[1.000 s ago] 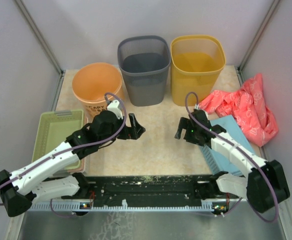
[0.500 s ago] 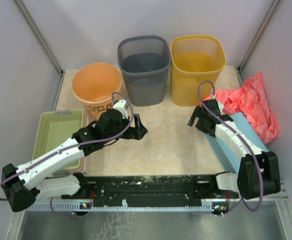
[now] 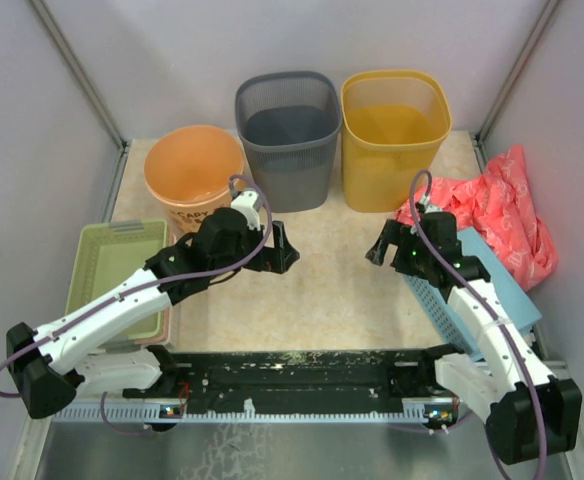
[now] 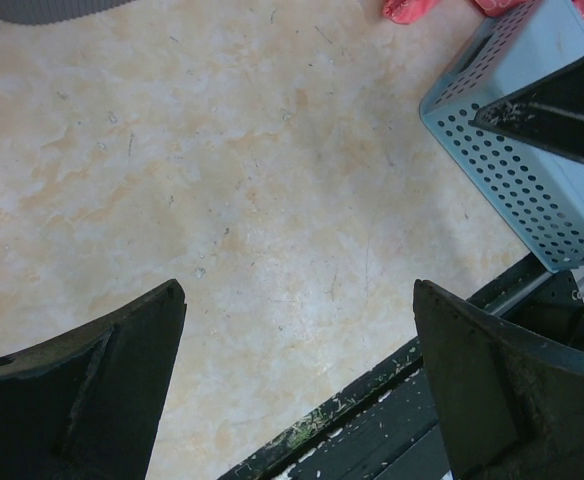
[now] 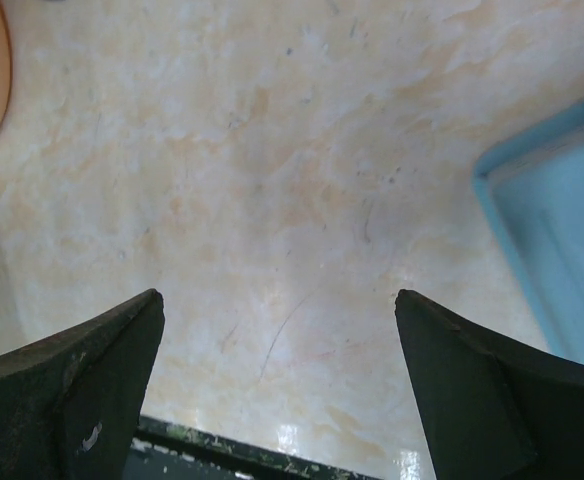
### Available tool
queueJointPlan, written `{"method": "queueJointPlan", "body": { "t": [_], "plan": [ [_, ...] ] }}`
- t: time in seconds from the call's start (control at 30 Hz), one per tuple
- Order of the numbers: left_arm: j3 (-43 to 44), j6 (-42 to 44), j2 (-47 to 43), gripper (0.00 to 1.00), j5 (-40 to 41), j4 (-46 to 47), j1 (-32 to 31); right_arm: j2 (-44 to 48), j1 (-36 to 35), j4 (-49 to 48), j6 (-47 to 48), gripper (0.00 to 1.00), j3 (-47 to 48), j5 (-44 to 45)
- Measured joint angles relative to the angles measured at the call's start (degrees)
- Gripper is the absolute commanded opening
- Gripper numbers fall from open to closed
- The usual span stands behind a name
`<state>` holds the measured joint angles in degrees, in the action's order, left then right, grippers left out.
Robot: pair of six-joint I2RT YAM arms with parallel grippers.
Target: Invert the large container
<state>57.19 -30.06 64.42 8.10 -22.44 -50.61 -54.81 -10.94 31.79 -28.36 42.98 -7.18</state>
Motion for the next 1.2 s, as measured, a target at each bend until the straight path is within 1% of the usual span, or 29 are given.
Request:
{"method": "queueJointPlan", "body": {
  "t": [0.1, 0.2, 0.27, 0.37, 0.47, 0.53, 0.67, 0.77, 0.83, 0.93, 1.0, 1.1, 1.2],
  "plan": [
    [-0.24, 0.17, -0.07, 0.99, -1.49, 0.59, 0.02, 1.51, -0.02, -0.52, 0.28, 0.98, -3.80, -4.44],
    [-0.87, 0.33, -0.09, 0.99, -2.86, 0.79, 0.02, -0.94, -0.02, -0.85, -0.09, 0.99, -6.73, -4.55],
    [-1.31, 0.35, -0.26, 0.99, -3.26, 0.83, 0.02, -3.63, -0.02, -0.94, -0.55, 0.98, -7.61, -1.66],
    [-2.10, 0.37, -0.90, 0.99, -3.48, 0.96, 0.02, -7.76, 0.00, -1.07, -2.32, 0.98, -7.43, 6.16],
    [-2.78, 0.37, -1.73, 0.99, -3.45, 0.96, 0.02, -12.04, 0.20, 0.09, -4.46, 0.98, -4.15, 11.30],
    [-2.82, 0.39, -1.97, 0.99, -3.32, 1.01, 0.02, -13.92, 0.26, 0.92, -4.79, 0.98, -0.90, 11.82],
    [-2.82, 0.81, -1.99, 0.99, -1.81, 1.07, 0.04, -14.32, 0.48, 1.88, -2.93, 0.98, 7.10, 8.83],
    [-2.03, 1.70, -0.57, 0.99, -1.07, 1.60, 0.42, -11.30, 0.61, 1.62, -0.83, 0.98, 10.80, 4.24],
    [1.53, 2.58, 3.26, 0.99, -1.33, 0.81, 1.09, -8.31, 0.61, 1.70, 0.07, 0.98, 12.02, 2.16],
    [13.46, 4.09, 13.05, 0.99, -2.38, -0.50, 1.99, -3.63, 0.61, 2.43, 0.79, 0.98, 15.10, 1.95],
    [19.56, 4.85, 17.42, 0.99, -3.52, 0.09, 2.27, -2.03, 0.61, 2.62, 1.11, 0.98, 18.45, 3.72],
    [26.67, 5.97, 22.29, 0.99, -5.18, 1.27, 2.49, -2.51, 0.63, 4.46, 2.12, 0.98, 25.20, 7.50],
    [30.58, 6.60, 25.81, 0.99, -6.47, 2.62, 2.91, -4.74, 0.63, 5.99, 3.82, 0.98, 31.95, 9.68]
  ]
}}
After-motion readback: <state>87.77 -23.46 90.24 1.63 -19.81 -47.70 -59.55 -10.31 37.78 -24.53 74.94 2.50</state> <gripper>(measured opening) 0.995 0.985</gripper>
